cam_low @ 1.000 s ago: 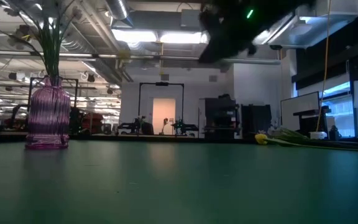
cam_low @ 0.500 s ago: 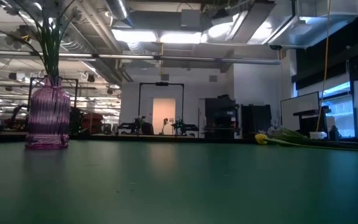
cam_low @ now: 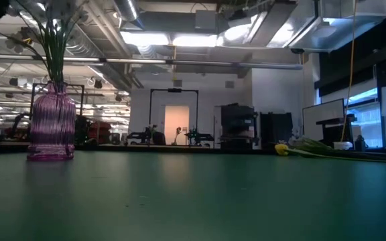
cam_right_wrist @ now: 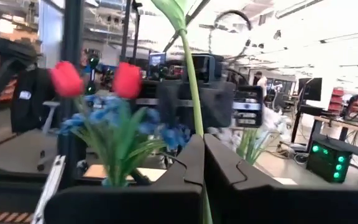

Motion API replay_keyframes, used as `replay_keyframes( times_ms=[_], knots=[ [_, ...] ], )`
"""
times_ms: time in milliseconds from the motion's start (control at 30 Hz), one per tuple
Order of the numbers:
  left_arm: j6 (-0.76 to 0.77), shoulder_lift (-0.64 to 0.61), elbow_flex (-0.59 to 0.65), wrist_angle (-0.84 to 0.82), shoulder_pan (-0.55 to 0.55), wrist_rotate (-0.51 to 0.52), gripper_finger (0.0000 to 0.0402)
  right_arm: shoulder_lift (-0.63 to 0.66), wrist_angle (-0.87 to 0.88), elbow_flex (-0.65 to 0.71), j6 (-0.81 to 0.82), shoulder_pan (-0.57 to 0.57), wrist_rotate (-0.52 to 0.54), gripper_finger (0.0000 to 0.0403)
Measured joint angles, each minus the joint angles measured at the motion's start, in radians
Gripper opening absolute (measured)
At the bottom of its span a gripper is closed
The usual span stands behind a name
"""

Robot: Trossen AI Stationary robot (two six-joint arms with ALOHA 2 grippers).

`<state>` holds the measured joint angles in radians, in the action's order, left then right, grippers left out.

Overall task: Sort flowers into vase by color
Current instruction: Put the left yellow tulip into the pink vase

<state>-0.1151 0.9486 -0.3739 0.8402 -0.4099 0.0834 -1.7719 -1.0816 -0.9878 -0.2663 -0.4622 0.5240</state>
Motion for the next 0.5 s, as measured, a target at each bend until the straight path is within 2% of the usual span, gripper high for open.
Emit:
replay_keyframes(
  times_ms=[133, 233, 500],
  knots=[
    [-0.011, 0.125, -0.02, 0.106, 0.008, 0.055, 0.0156, -0.038, -0.028, 0.0, 0.049, 0.055, -0.091, 0.0001],
    [-0.032, 0.194, -0.045, 0.172, 0.013, 0.053, 0.0156, -0.048, -0.018, 0.0, 0.074, 0.077, -0.116, 0.0001],
    [-0.037, 0.242, -0.112, 0.196, 0.013, 0.065, 0.0152, -0.048, 0.032, 0.0, 0.08, 0.076, -0.119, 0.0001]
  ],
)
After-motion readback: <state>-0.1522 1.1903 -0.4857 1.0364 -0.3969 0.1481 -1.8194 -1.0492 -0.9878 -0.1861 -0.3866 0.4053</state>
